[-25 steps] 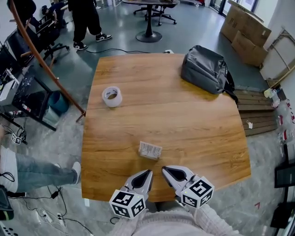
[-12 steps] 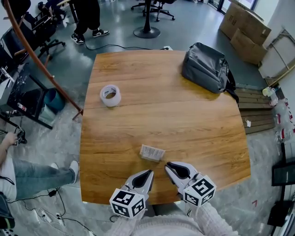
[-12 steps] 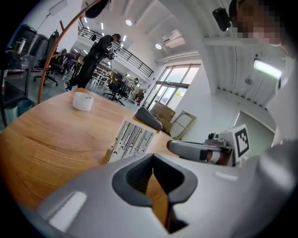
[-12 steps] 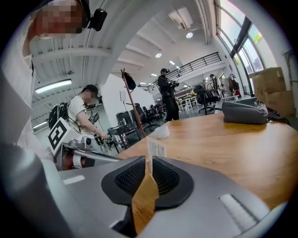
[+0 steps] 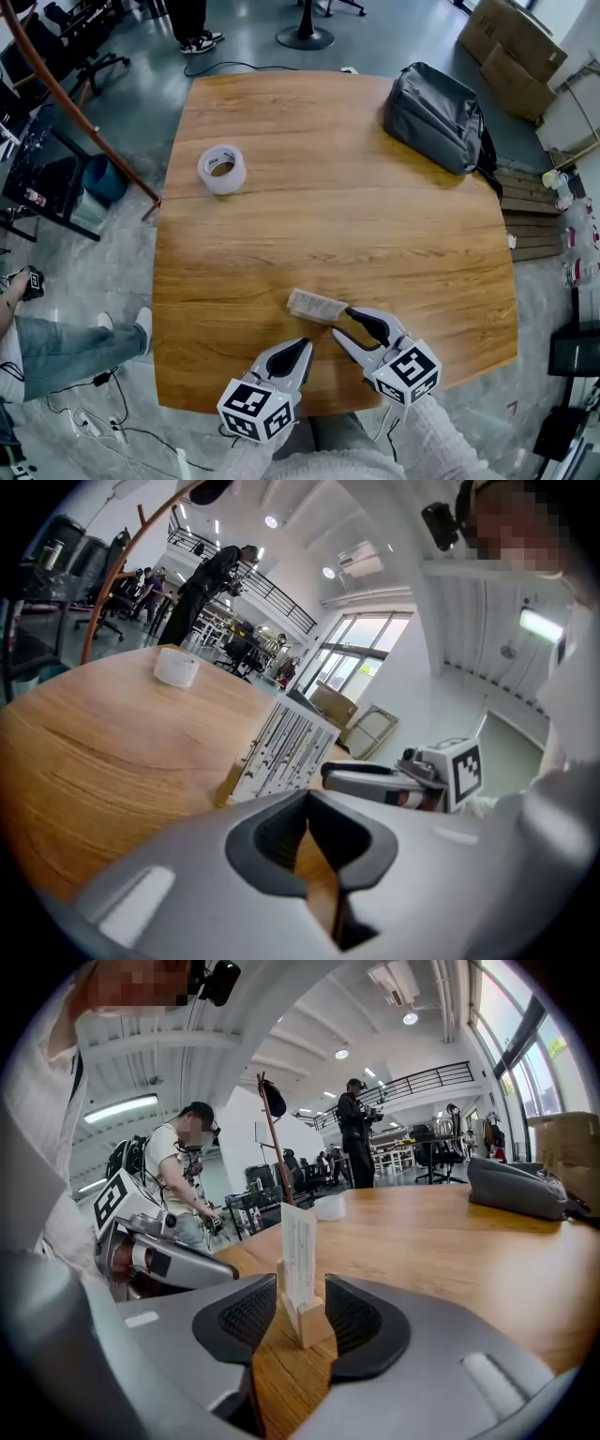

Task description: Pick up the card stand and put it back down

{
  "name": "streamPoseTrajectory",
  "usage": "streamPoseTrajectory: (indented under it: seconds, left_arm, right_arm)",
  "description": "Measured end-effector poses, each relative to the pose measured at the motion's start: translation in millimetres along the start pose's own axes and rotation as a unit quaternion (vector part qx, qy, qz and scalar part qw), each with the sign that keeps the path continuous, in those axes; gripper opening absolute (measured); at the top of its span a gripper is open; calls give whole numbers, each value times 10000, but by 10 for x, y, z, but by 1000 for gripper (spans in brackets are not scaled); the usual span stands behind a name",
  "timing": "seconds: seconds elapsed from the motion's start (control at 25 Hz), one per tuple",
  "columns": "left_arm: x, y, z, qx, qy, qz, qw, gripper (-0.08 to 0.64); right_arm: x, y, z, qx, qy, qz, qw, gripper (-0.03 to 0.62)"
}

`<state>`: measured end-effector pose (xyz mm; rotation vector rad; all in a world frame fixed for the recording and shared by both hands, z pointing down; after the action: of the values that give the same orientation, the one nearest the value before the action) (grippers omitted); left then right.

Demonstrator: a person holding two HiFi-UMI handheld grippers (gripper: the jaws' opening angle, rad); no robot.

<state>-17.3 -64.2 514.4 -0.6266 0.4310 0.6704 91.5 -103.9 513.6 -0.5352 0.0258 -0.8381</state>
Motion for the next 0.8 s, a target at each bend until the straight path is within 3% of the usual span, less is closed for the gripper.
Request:
streamPoseTrajectory:
  seconds: [0.36,0.8]
  left_arm:
    - [-127,-73,131,-67,184,2,9998,7]
    - [-202,-67,238,-107,337,-7,9994,8]
  right_arm:
    - [39,-339,128,-320,454,-276,9981,202]
    - [-19,-673,142,-787,976,-692,9897,215]
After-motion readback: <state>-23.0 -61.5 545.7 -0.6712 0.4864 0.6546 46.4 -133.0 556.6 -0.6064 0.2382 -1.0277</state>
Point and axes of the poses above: the fingertips, and each gripper's own axes: y backward along the fingers, x to its right, z out of its underside, the point moved 4 cm from there along y, backward along the fingers, and after that the axes turned 3 degrees about z, right-handed, at the moved point
